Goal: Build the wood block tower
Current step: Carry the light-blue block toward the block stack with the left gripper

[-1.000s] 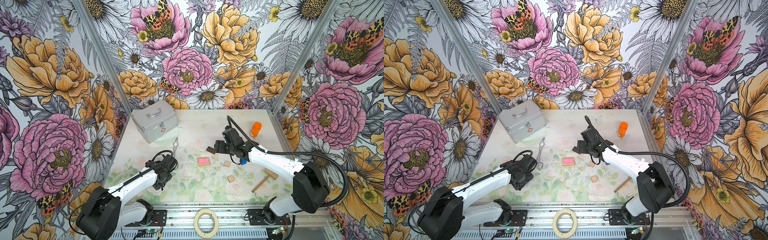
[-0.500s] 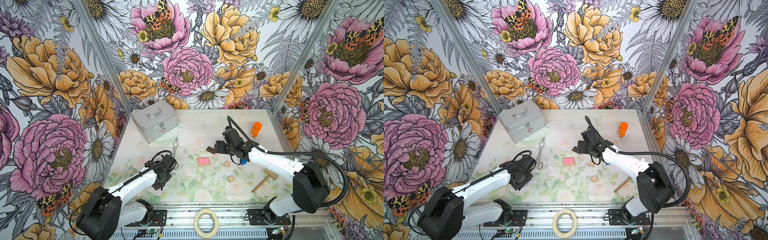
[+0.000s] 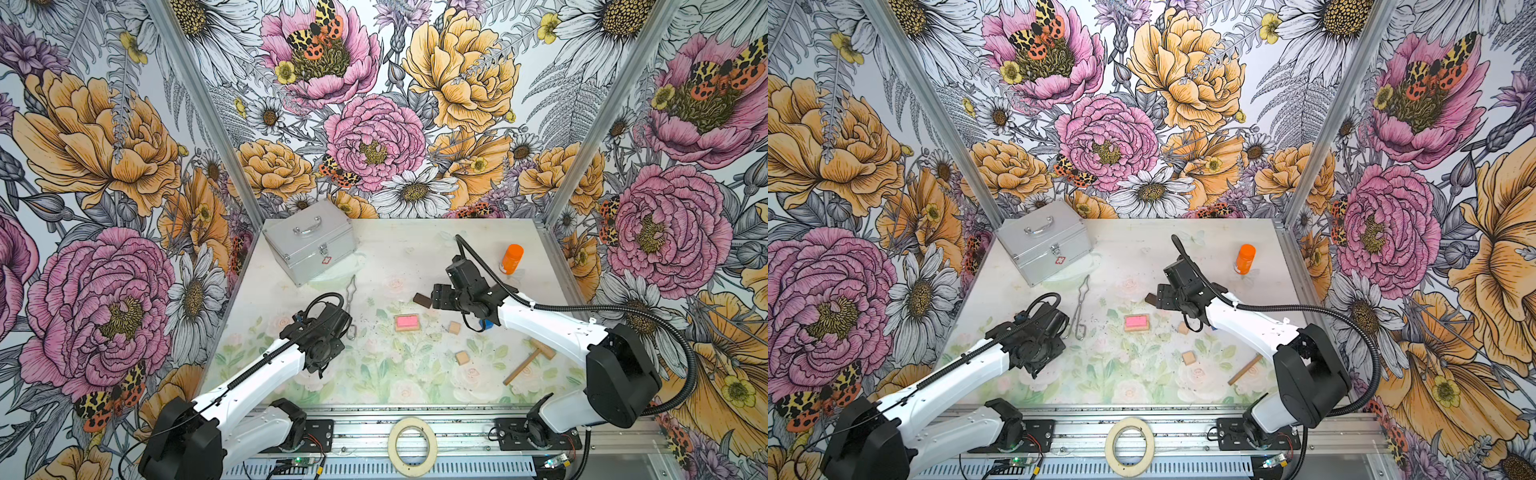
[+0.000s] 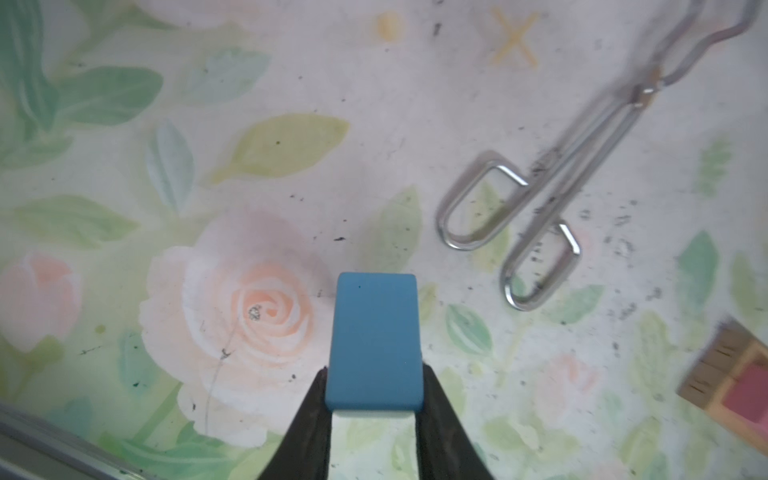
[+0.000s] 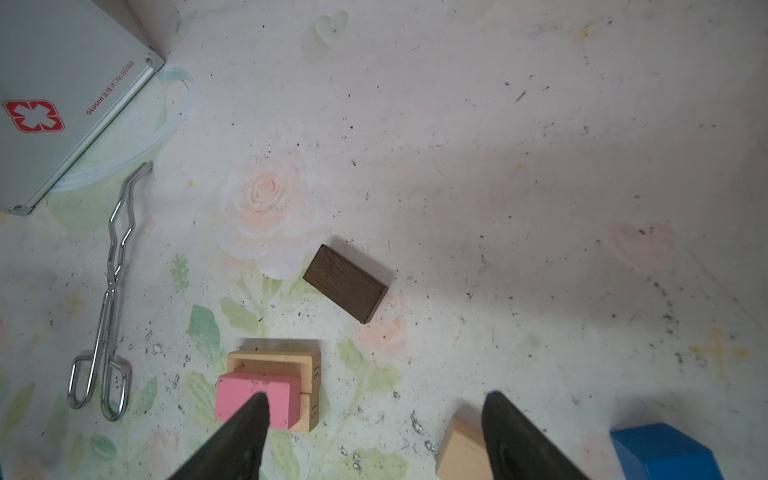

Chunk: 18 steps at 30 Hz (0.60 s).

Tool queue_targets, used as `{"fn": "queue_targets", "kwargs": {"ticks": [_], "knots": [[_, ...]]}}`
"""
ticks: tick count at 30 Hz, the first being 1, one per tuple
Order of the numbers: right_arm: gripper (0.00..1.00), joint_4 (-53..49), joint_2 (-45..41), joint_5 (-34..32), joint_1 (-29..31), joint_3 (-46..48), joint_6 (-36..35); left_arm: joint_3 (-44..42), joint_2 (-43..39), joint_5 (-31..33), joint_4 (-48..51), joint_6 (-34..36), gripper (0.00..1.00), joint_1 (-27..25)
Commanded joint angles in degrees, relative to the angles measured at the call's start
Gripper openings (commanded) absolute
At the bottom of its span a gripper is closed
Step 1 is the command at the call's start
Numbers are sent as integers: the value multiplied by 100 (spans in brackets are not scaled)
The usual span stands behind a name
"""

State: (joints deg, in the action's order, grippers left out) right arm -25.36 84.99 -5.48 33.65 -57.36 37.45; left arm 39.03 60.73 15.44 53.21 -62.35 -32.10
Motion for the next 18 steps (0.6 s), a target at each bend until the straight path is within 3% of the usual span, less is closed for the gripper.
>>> {"fn": "queue_targets", "kwargs": {"ticks": [1,7,18], "knots": [[82,93,-211,14,-52,39,6,769,33,143,300,707,0,-219],[82,76,-544,35,-245,220,-84,2100,1021,-79,301,2090,0,-479],[82,-271,-1560,60,-763,683,-194,4742,3988,-484,269,5088,0,-500]]}}
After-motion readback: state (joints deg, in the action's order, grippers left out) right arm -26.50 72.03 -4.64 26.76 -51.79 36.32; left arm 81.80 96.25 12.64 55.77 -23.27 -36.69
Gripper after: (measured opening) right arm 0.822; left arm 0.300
